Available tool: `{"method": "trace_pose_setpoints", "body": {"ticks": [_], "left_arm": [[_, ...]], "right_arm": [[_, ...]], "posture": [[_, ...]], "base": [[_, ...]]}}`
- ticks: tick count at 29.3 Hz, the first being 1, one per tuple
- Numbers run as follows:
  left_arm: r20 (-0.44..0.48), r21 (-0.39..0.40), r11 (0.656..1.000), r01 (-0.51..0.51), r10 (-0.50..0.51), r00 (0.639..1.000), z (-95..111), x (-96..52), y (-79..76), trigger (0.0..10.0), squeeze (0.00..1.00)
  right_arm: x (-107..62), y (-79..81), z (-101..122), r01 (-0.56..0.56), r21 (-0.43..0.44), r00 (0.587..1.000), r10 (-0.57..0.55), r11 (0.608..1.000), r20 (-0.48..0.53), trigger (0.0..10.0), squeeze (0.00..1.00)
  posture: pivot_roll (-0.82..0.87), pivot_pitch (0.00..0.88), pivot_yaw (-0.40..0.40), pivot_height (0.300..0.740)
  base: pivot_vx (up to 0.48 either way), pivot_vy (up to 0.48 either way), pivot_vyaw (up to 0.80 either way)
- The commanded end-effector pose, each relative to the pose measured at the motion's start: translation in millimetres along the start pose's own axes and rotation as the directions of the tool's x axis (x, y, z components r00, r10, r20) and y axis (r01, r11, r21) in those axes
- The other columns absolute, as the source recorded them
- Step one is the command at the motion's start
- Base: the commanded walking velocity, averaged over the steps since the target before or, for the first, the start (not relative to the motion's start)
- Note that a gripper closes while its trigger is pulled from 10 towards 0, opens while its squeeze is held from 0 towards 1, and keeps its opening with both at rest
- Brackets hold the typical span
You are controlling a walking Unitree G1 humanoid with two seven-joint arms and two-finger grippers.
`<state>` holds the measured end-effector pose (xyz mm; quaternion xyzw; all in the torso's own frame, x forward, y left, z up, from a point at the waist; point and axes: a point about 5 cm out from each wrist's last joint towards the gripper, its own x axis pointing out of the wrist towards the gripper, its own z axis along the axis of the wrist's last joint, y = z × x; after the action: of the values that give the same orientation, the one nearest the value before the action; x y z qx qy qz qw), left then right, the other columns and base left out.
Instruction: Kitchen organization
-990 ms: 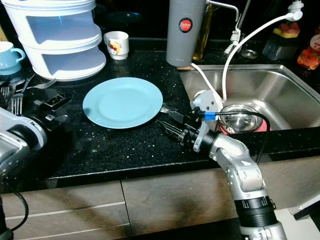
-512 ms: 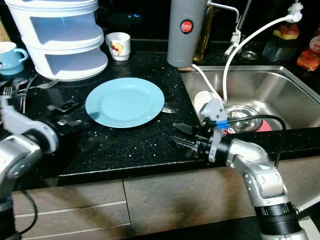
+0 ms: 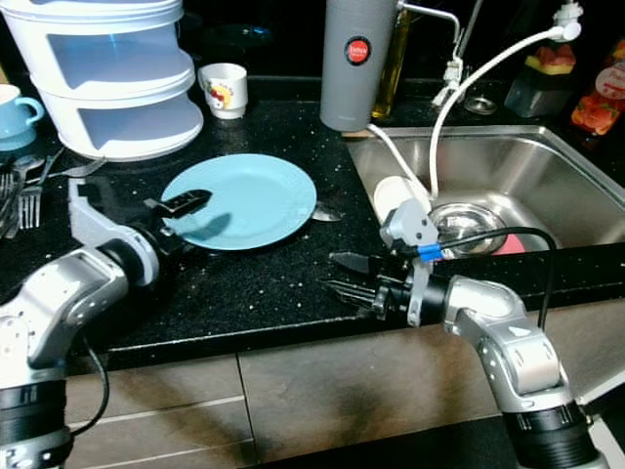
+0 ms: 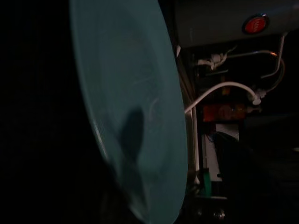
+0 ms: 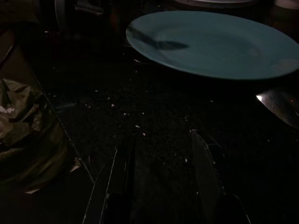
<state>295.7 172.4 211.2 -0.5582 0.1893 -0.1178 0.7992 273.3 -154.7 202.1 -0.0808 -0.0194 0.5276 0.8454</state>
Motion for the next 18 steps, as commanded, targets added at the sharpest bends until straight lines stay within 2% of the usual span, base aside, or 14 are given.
{"method": "trace_pose_setpoints", "body": {"ticks": [1,2,3,13,18], "left_arm": [[-0.028,0.0,1.0,-0.027,0.027,0.999,-5,5.8,5.2,2.8,0.0],[-0.028,0.0,1.0,-0.027,0.027,0.999,-5,5.8,5.2,2.8,0.0],[-0.033,0.003,1.0,-0.022,0.022,0.999,-6,7.2,3.8,0.0,0.0],[-0.029,0.025,1.0,-0.011,0.011,1.0,-4,8.5,-1.9,0.0,0.0],[0.002,0.047,0.999,0.001,-0.001,1.0,1,6.8,-6.1,0.0,0.0]], "right_arm": [[-2.4,1.5,2,-0.006,0.001,1.0,0.006,1.0,-0.007,10.0,0.0],[-2.4,1.5,2,-0.006,0.001,1.0,0.006,1.0,-0.007,10.0,0.0],[-2.1,1.2,2,-0.004,0.0,1.0,0.004,1.0,-0.007,10.0,0.0],[-0.9,-0.2,4,0.01,-0.005,1.0,-0.01,1.0,-0.002,10.0,0.0],[1.0,-0.3,3,0.012,-0.002,1.0,-0.012,1.0,0.004,10.0,0.0]], "posture": [[0.1,0.0,-0.046,0.74],[0.1,0.0,-0.046,0.74],[0.1,0.0,-0.044,0.74],[0.1,0.0,-0.042,0.74],[0.11,0.0,-0.042,0.74]], "base": [[0.0,0.0,0.0],[0.0,0.0,0.0],[0.0,0.0,0.0],[0.0,0.0,0.0],[0.0,0.0,0.0]]}}
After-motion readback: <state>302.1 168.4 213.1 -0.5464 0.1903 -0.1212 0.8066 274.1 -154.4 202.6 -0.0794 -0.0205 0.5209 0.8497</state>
